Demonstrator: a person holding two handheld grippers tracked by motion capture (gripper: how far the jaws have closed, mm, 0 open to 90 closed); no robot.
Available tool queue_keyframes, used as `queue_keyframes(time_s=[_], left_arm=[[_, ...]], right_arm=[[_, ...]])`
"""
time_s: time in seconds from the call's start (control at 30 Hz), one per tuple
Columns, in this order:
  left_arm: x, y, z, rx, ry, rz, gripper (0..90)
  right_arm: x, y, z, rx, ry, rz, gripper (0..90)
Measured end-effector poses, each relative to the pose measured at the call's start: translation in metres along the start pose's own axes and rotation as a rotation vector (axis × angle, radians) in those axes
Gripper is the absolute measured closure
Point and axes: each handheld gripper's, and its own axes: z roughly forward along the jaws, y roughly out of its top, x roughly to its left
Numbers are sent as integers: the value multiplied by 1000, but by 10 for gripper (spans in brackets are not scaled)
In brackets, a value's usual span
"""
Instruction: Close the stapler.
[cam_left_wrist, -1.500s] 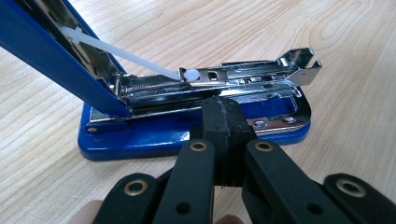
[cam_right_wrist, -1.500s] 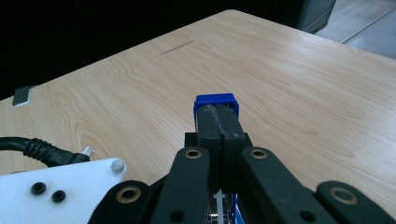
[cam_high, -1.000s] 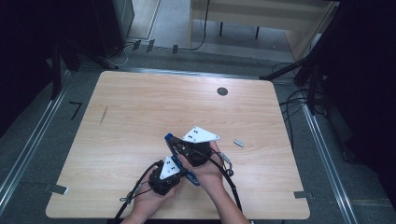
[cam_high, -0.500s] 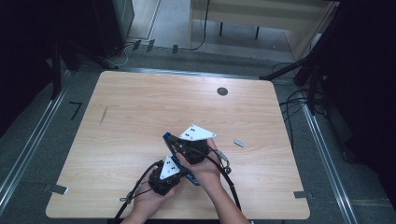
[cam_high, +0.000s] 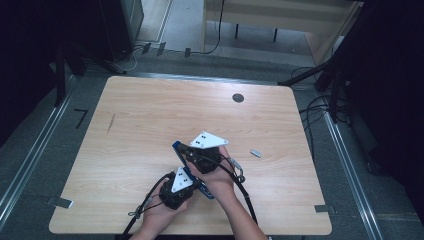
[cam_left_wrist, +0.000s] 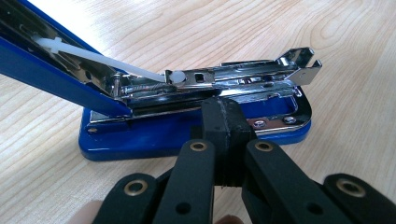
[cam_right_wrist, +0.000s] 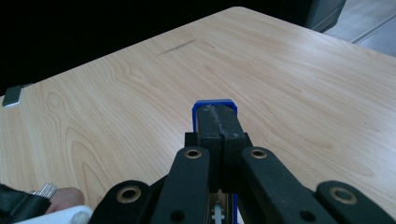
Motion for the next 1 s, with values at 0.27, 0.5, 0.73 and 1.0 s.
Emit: queue_keyframes(time_s=[0.27,0.5,0.73,1.0], left_arm=[[0,0,0,2,3,2,900],[0,0,0,4,3,6,900],[-1,0,0,4,5,8,900],[-1,0,0,2,6,11,900]], right_arm=[[-4,-2,7,18,1,6,900],[-4,-3,13,35,5,-4,900],[-5,-4,18,47,12,0,900],[-6,-5,23,63,12,-1,900]])
